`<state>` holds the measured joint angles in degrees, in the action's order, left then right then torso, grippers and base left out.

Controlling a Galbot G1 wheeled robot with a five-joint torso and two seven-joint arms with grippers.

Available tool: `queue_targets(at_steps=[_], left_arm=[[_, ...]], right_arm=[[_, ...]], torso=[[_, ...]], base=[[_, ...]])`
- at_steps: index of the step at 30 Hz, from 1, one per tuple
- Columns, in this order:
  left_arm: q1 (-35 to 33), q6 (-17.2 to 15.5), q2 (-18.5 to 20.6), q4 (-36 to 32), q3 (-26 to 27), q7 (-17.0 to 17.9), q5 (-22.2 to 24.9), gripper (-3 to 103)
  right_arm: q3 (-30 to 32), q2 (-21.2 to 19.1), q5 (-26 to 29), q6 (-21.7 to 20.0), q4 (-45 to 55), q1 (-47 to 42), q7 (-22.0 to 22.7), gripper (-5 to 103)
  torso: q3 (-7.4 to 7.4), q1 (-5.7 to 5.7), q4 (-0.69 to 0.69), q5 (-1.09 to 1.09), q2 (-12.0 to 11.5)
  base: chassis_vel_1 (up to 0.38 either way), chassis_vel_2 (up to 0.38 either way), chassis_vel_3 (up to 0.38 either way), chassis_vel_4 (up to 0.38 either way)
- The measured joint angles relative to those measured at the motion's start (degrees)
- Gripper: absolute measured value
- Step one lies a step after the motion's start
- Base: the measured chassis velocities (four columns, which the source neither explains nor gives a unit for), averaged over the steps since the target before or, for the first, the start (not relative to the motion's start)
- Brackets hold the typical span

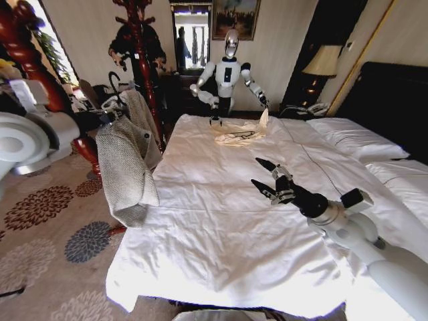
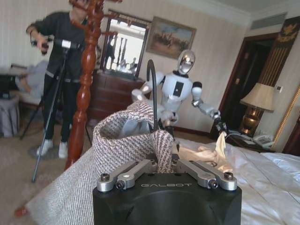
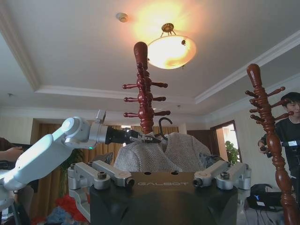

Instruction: Pick up the clothes from the bed and hang them on the clothes hanger.

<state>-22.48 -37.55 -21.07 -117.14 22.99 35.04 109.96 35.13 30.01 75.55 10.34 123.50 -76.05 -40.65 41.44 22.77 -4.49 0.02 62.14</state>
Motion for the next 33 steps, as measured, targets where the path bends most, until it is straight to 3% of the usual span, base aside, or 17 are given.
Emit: queue_targets(at_steps=[3,4,8,14,18,21,26,33], left_arm=[[-0.92,-0.84,-0.66,0.52,2.82,2.38,5.02,6],[-0.65,-1.04,-1.13,1.03,4.44,4.65,8.46,6],[-2.82,-3.1,-0.82,1.69,6.43,7.69,10.68,6],[-2.98,-4.58,0.57,3.87,8.11,6.73,12.24,6],[-0.12,-4.86,2.18,5.59,7.19,5.61,13.25,6],[2.61,-4.9,3.77,7.4,4.98,2.2,11.34,6],[11.32,-4.89,3.88,10.39,1.79,2.19,12.73,6],[12.44,-4.86,5.04,10.78,2.02,0.04,11.37,6]], right_arm=[[-0.01,-0.15,-0.16,-0.01,-0.22,-0.14,0.03,100],[-0.06,-0.19,-0.31,-0.03,-0.39,-0.3,0.04,100],[-0.23,-0.13,-0.95,-0.05,-0.69,-0.66,0.05,100],[-0.29,-0.27,-1.12,-0.05,-0.8,-0.87,0.07,100],[-0.59,-0.61,-1.05,-0.05,-1.21,-0.49,0.15,100],[-0.89,-0.8,-0.94,-0.05,-1.41,-0.16,0.24,100],[-1.04,-0.93,-0.84,-0.05,-1.94,0.2,0.2,100],[-1.35,-0.94,-0.8,-0.03,-2.23,0.58,0.15,100]], torso=[[0.01,0.0,0.02,-0.04,0.0],[0.0,0.0,0.02,-0.01,0.0],[0.0,0.0,0.0,0.0,0.0],[0.0,0.0,0.02,-0.01,0.0],[0.0,0.0,0.0,-0.01,0.0],[0.01,0.0,0.04,-0.03,0.0],[0.0,0.0,0.0,0.0,0.0],[0.0,0.0,0.02,-0.03,0.0]], base=[[0.0,0.0,0.0,0.0],[0.0,0.0,0.0,0.0],[0.0,0.0,0.0,0.0],[0.0,0.0,0.0,0.0],[0.0,0.0,0.0,0.0],[0.0,0.0,0.0,0.0],[0.0,0.0,0.0,0.0],[0.0,0.0,0.0,0.0]])
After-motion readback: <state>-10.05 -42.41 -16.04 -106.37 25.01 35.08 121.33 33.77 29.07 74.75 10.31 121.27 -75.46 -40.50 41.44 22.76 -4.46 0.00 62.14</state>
